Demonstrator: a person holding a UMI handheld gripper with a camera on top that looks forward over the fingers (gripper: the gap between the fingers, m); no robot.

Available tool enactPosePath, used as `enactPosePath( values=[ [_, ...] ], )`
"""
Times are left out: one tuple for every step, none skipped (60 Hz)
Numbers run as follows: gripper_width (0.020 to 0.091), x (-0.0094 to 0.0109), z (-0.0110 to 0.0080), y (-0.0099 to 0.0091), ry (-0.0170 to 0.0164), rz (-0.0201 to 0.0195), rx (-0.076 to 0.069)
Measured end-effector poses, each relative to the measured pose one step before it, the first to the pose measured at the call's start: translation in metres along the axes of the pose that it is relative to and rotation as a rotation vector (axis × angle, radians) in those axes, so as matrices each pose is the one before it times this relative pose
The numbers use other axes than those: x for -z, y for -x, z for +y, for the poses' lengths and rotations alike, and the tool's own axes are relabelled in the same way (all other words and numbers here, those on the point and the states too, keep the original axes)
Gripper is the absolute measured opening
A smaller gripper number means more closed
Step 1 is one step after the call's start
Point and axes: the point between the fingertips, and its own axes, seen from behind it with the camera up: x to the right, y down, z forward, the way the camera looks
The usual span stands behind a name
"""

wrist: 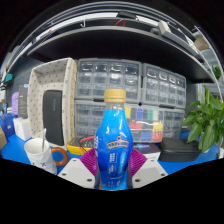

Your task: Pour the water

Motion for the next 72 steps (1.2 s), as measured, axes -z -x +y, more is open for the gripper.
enactPosePath(
  values=[
    [0.0372,0.00011,0.00082,-0.00054,0.00229,0.00225,-0.0037],
    [0.0371,0.00006,-0.00015,-0.00015,-0.00143,0.00063,-0.0039],
    [0.0371,0.0,0.0,-0.00027,0.00006,-0.00046,-0.0031],
    [0.0372,0.00061,0.00067,-0.00037,-0.00061,0.00127,-0.0045],
    [0.0375,0.00002,-0.00014,-0.00084,0.00036,-0.00192,-0.0047],
    [0.039,0.00016,0.00038,-0.00089,0.00126,-0.00023,-0.0069],
    [0.0398,0.00022,-0.00009,-0.0008,0.00024,-0.00003,-0.0087],
    [0.0416,0.00023,-0.00006,-0.00035,0.00084,-0.00096,-0.0082],
    [0.043,-0.0002,-0.00015,-0.00064,-0.00119,-0.0004,-0.006],
    [0.0446,-0.00006,0.00009,0.00001,0.0001,-0.00114,-0.0043],
    [0.0457,-0.0001,-0.00024,-0.00013,-0.00067,-0.00041,-0.003],
    [0.0474,-0.00014,-0.0001,-0.00001,-0.0004,-0.00064,-0.0029],
    [0.0487,-0.00004,0.00014,0.00016,-0.00028,-0.00051,-0.0035],
    [0.0494,0.0002,0.00001,0.00015,-0.00003,-0.00081,-0.0021],
    [0.0506,0.00041,-0.00041,-0.00056,0.00323,-0.00227,-0.0011],
    [0.0515,0.00027,0.00042,0.0003,0.00141,-0.00058,-0.0011],
    [0.0523,0.00019,0.00077,0.00004,0.004,-0.00081,-0.0013],
    [0.0538,-0.00037,0.00091,-0.00017,0.00798,-0.00145,-0.003],
    [0.0567,0.00041,0.00143,0.00038,0.00924,-0.0016,-0.0043],
    [0.0609,0.00066,0.00187,-0.00064,0.01083,0.00186,-0.0055],
    [0.0663,0.00081,0.00202,-0.00073,0.01114,0.00345,-0.0064],
    [0.0663,0.00113,0.00168,-0.00072,0.0094,0.00347,-0.0067],
    [0.0715,0.00123,0.00153,0.00005,0.00776,0.00115,-0.0059],
    [0.0767,0.00171,0.00122,0.00021,0.00637,-0.00021,-0.0048],
    [0.0819,0.00205,0.0014,0.00057,0.00328,0.00283,-0.0052],
    [0.0883,0.00233,0.00036,0.00019,0.00294,0.00027,-0.0042],
    [0.0883,0.00357,0.00087,-0.00058,0.00227,0.00107,-0.0024],
    [0.0876,0.00283,0.00011,0.00024,0.00111,0.00036,-0.0021],
    [0.0869,0.00317,0.00015,0.00004,0.00057,0.00124,-0.0017],
    [0.0864,0.00356,0.00052,0.00019,0.0009,0.00146,-0.0012],
    [0.086,0.00413,0.00085,0.00025,0.00205,0.00212,-0.0013],
    [0.0861,0.00454,0.0012,0.00041,0.0032,0.00237,-0.0023],
    [0.0862,0.00505,0.00142,0.00075,0.00391,0.00122,-0.0018],
    [0.0862,0.00571,0.00033,0.0012,0.00549,0.00058,-0.0019],
    [0.0862,0.0058,0.00112,0.00124,0.00088,-0.00128,-0.0021],
    [0.0862,0.00557,0.00104,0.00143,0.00096,-0.00038,-0.0011],
    [0.0861,0.00562,0.00093,0.00172,0.00026,-0.00093,-0.0008],
    [0.0859,0.00586,0.00131,0.00167,0.00236,-0.00013,-0.0005],
    [0.086,0.00599,0.00159,0.00142,0.00371,0.00172,-0.0005],
    [0.0861,0.00607,0.00133,0.00148,0.00326,0.00279,-0.0013],
    [0.0863,0.00608,0.00089,0.00174,0.00161,0.00212,-0.0025],
    [0.086,0.00647,0.00058,0.00216,-0.00061,0.00035,-0.0022],
    [0.086,0.00638,0.00032,0.00298,-0.00184,-0.00133,-0.0013],
    [0.086,0.00722,-0.00046,0.00379,0.00164,-0.00061,-0.0004],
    [0.0859,0.00599,0.00062,0.00286,-0.0023,-0.00282,0.0002],
    [0.0861,0.00596,0.00123,0.00255,-0.00142,-0.00249,0.0008],
    [0.086,0.00601,0.00128,0.00281,0.00155,-0.00042,0.0007],
    [0.0859,0.00559,0.00173,0.00286,0.0029,0.00046,0.0016],
    [0.0859,0.00583,0.00186,0.00286,0.00435,0.00074,0.0021],
    [0.0859,0.00554,0.00181,0.0025,0.00467,0.00074,0.0018],
    [0.086,0.00564,0.00172,0.00231,0.00431,0.00217,0.0011],
    [0.0861,0.0054,0.00161,0.00197,0.00371,0.00302,0.0007],
    [0.0861,0.00455,0.00084,0.00296,0.00236,0.00238,0.0],
    [0.0859,0.00453,0.00084,0.00223,0.00016,0.00068,-0.0003],
    [0.0859,0.00548,0.00059,0.00246,0.00181,0.0,0.0008],
    [0.086,0.00421,0.00046,0.00288,-0.00001,-0.00316,0.0004],
    [0.0858,0.0039,0.00057,0.00243,0.00034,-0.00281,0.0009],
    [0.0859,0.00394,0.00035,0.00206,0.00099,-0.00237,0.0004],
    [0.086,0.00373,0.00024,0.00207,0.00034,-0.00107,-0.0007],
    [0.0862,0.00365,-0.00007,0.00183,-0.00038,-0.00167,-0.0016],
    [0.0862,0.00351,-0.00064,0.00158,-0.0013,-0.00163,-0.001],
    [0.086,0.00327,-0.00121,0.00268,-0.002,-0.00065,0.0002],
    [0.0863,0.00304,-0.00113,0.00168,-0.00217,-0.00201,0.0013],
    [0.0861,0.00216,-0.00081,0.00129,-0.00281,-0.00313,0.0029],
    [0.086,0.00236,-0.00069,0.00141,-0.00144,-0.0029,0.0035],
    [0.086,0.00233,-0.00035,0.00108,0.00027,-0.00202,0.0031],
    [0.0862,0.00212,-0.00024,0.00106,0.00075,-0.00146,0.0015],
    [0.0862,0.00223,-0.00075,0.00106,0.00003,-0.00125,-0.0001],
    [0.086,0.00272,-0.00144,0.00112,-0.00046,-0.00074,-0.0005],
    [0.086,0.00184,-0.00111,0.00089,-0.00171,-0.00117,-0.0014],
    [0.086,0.00186,-0.00087,0.00056,-0.00193,-0.00066,-0.0004],
    [0.0861,0.00182,-0.00077,0.00055,-0.00197,-0.00012,0.0011]
  ],
)
